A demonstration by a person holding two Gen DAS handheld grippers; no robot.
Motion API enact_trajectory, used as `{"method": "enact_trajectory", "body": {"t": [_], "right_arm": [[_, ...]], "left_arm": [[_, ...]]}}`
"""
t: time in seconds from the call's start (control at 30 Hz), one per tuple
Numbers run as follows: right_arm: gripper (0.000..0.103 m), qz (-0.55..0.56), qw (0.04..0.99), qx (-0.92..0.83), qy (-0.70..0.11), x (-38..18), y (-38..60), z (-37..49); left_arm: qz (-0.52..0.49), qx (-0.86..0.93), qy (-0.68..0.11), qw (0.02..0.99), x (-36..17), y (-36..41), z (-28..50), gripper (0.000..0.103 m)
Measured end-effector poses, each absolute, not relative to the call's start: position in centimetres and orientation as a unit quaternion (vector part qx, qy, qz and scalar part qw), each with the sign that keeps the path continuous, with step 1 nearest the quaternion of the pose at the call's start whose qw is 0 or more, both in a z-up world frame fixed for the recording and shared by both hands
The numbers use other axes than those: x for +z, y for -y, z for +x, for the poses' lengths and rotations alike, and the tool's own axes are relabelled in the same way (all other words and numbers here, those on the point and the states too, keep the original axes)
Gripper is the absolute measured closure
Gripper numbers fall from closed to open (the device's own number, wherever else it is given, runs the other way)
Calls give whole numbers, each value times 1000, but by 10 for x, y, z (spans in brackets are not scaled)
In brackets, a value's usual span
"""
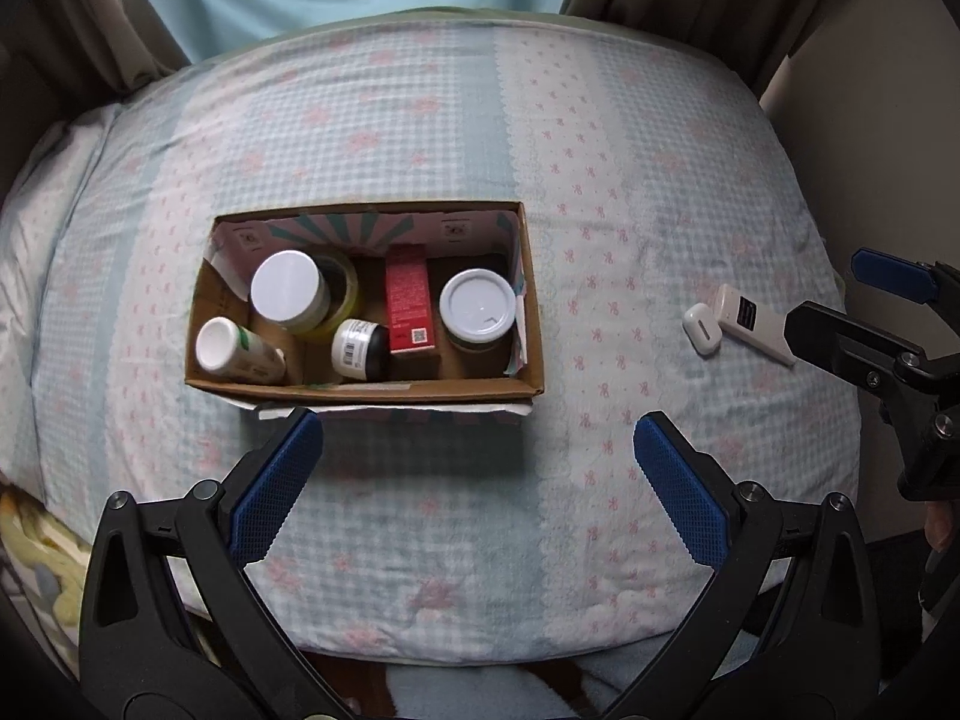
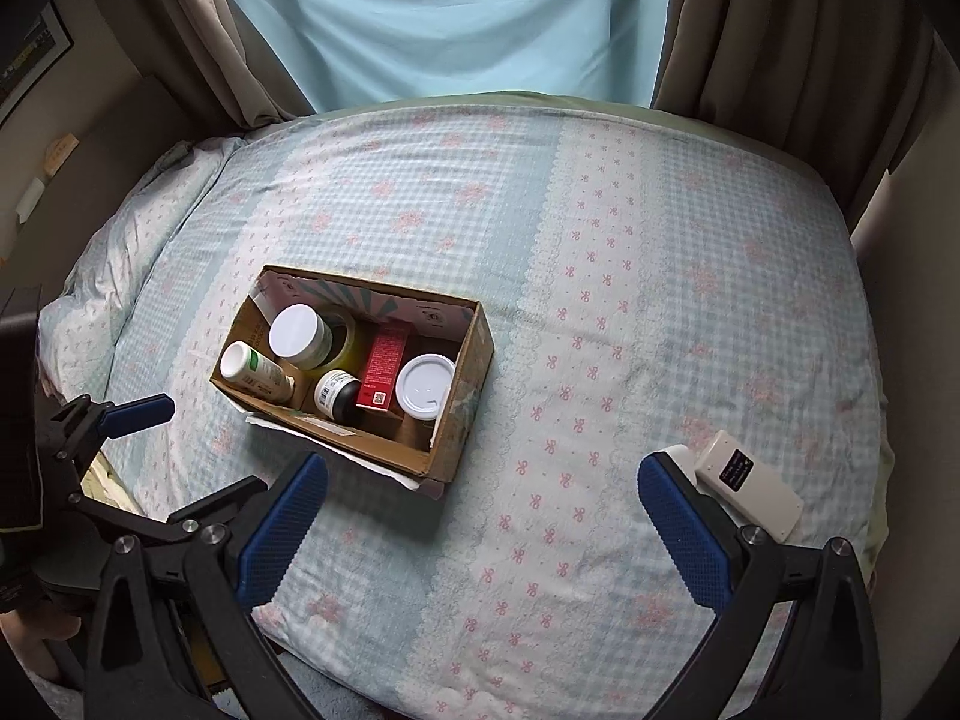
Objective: Organize rigid objects
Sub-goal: 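Move both tools from the box to the earbud case and remote, then grasp the white earbud case with the left tool while the right grasps the white remote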
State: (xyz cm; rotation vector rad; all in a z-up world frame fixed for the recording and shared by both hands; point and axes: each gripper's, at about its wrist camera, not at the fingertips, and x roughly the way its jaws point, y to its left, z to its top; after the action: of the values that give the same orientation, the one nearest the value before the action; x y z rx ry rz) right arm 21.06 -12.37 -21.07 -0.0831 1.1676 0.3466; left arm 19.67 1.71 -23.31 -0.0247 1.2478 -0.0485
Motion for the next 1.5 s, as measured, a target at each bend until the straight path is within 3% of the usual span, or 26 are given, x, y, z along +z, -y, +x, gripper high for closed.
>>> {"method": "enact_trajectory", "body": {"t": [0.3,0.87,0.97,1.17,1.37,1.5], "right_arm": [[0,-144,796,226,-542,-233,218,251],[1,-266,712,310,-571,-407,326,266],[11,-275,695,318,-584,-433,327,270],[21,-278,685,333,-585,-463,325,278],[43,-280,698,328,-572,-472,328,278],[46,-272,701,330,-571,-470,332,280]], "left_arm": [[-60,17,-602,796,-272,64,231,0],[-97,3,-685,722,-427,199,284,0],[-96,4,-693,714,-446,211,289,0],[-100,15,-709,698,-473,222,296,0],[-114,24,-717,687,-488,227,299,0],[-109,26,-721,684,-494,236,305,0]]}}
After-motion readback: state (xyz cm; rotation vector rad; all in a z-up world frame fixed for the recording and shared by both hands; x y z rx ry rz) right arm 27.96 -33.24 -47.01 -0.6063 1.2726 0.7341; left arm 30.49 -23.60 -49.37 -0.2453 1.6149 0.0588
